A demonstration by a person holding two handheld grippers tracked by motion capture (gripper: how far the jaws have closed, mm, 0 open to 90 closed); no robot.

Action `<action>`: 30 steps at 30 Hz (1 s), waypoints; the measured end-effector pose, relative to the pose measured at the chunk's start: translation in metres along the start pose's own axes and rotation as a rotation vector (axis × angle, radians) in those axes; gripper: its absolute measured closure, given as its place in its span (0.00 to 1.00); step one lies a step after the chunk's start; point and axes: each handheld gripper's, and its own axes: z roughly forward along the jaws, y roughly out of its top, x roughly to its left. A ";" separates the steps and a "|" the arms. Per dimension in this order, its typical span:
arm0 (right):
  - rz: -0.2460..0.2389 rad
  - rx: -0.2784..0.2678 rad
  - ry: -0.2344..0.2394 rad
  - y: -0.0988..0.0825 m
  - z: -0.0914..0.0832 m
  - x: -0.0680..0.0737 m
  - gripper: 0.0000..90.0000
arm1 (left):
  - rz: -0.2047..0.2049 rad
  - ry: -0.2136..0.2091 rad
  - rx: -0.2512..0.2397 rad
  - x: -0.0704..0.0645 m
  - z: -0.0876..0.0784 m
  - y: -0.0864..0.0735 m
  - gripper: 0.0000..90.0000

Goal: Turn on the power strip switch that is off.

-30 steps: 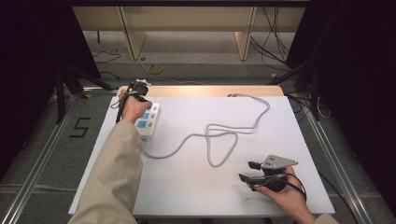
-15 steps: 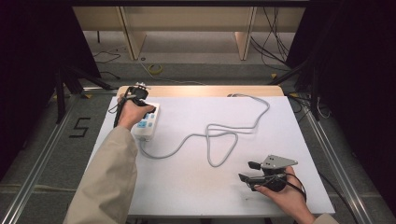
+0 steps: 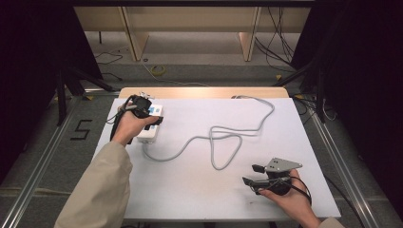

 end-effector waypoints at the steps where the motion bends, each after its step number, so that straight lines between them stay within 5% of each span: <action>1: 0.000 0.000 0.000 0.000 0.000 0.000 0.42 | 0.002 -0.003 -0.008 -0.002 -0.003 -0.002 0.39; 23: -0.002 0.002 0.000 0.001 0.000 0.001 0.42 | 0.091 -0.033 -0.122 -0.041 -0.039 -0.045 0.36; 30: -0.001 0.002 0.000 0.001 0.000 0.001 0.42 | 0.079 -0.049 -0.152 -0.050 -0.044 -0.062 0.35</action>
